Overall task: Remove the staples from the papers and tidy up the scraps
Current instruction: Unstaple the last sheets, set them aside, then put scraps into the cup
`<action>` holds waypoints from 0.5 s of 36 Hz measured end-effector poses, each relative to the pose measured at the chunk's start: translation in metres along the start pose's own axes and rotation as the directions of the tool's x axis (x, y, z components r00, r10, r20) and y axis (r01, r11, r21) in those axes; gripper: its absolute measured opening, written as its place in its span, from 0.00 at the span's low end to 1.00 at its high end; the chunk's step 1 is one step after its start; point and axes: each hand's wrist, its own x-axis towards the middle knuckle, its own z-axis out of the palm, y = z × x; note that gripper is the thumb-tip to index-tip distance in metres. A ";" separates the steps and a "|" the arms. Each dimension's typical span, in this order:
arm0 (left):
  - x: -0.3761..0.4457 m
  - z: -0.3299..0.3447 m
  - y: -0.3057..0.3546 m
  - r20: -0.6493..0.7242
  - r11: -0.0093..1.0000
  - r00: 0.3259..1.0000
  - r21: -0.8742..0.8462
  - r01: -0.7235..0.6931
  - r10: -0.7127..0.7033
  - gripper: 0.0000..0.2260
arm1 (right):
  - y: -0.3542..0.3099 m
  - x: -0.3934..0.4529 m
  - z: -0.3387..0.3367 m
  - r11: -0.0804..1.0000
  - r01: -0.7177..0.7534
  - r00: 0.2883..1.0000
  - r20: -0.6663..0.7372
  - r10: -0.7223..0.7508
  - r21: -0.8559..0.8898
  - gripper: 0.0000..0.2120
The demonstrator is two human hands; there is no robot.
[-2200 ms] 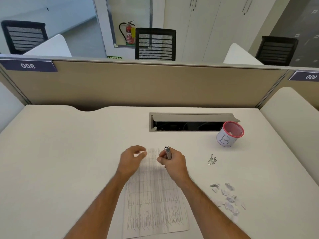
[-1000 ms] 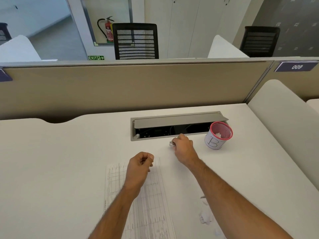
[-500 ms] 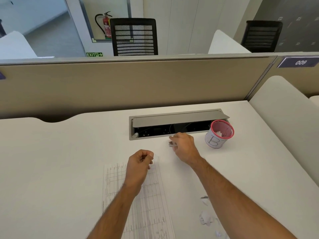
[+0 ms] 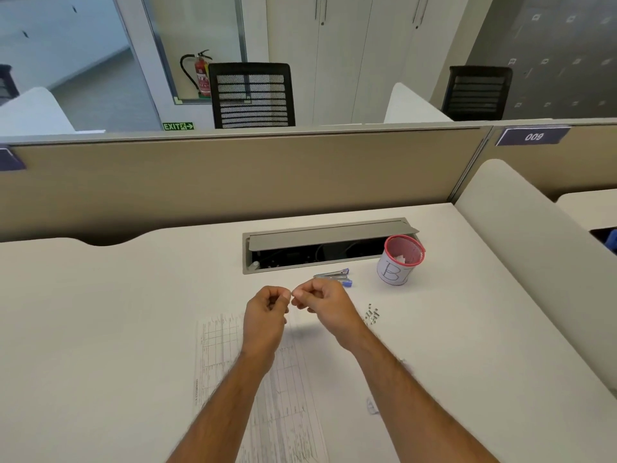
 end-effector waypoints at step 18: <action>-0.015 0.010 0.013 -0.008 1.000 1.000 -0.023 -0.017 0.017 0.06 | -0.006 0.005 -0.052 0.988 0.039 0.926 -0.366 -0.092 -0.148 0.05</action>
